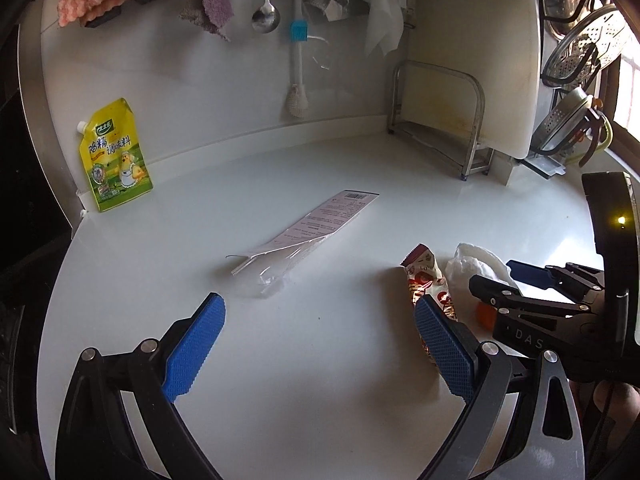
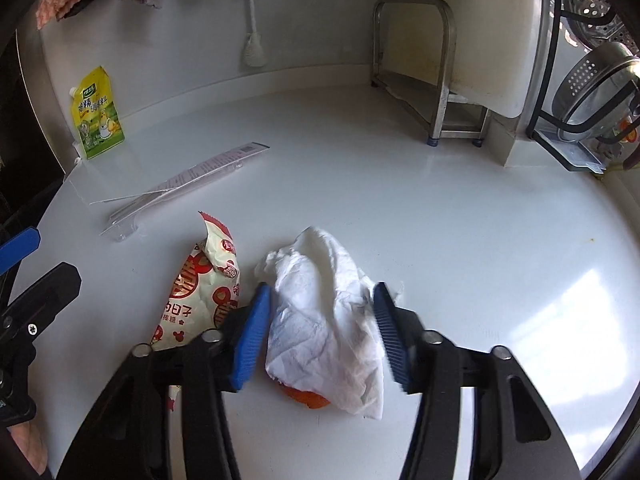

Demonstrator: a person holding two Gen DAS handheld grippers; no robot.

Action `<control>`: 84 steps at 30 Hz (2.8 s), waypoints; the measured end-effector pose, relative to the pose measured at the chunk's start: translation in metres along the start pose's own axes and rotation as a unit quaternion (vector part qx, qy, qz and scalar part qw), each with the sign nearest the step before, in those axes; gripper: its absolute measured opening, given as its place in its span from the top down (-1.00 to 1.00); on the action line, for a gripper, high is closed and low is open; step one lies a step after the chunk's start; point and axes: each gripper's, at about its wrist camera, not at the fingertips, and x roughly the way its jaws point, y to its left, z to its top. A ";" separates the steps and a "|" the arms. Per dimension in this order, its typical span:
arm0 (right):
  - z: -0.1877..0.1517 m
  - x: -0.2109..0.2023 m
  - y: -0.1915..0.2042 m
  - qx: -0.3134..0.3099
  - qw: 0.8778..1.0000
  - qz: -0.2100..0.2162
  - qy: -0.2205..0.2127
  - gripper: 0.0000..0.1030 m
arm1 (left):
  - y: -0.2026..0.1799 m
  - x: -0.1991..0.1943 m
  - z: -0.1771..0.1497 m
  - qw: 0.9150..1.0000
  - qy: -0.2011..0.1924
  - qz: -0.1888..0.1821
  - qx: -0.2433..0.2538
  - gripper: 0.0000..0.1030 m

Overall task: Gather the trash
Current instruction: 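Close the right tool on the white tissue and lift it, then grasp the red-and-white snack wrapper with the left tool while the right tool holds the tissue, then carry the snack wrapper and tissue in both tools over the bin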

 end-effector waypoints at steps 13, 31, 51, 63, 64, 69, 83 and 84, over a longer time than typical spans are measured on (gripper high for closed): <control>0.001 -0.040 -0.034 0.062 0.994 0.040 -0.082 0.71 | -0.032 0.003 -0.008 0.999 0.012 -0.029 0.016 -0.82; -0.002 -0.061 -0.083 0.125 0.983 0.056 -0.120 0.71 | -0.073 0.057 -0.016 0.995 0.092 -0.009 0.040 -0.82; -0.003 -0.057 -0.079 0.121 0.985 0.055 -0.113 0.71 | -0.068 0.022 -0.016 0.997 0.047 -0.016 0.055 0.25; -0.038 -0.089 -0.062 0.103 0.986 0.050 -0.121 0.71 | -0.038 -0.057 -0.052 0.999 -0.025 0.001 0.048 0.26; -0.043 -0.095 -0.061 0.105 0.985 0.049 -0.124 0.71 | -0.035 -0.062 -0.055 0.998 -0.027 0.003 0.048 0.26; -0.081 -0.138 -0.051 0.111 0.983 0.021 -0.146 0.71 | -0.021 -0.085 -0.072 0.998 -0.040 -0.006 0.038 0.26; -0.220 -0.234 0.000 0.148 0.978 -0.009 -0.149 0.71 | -0.027 -0.168 -0.111 0.995 -0.062 -0.059 0.046 0.25; -0.228 -0.237 0.003 0.149 0.978 -0.009 -0.148 0.71 | -0.029 -0.174 -0.116 0.995 -0.063 -0.061 0.049 0.25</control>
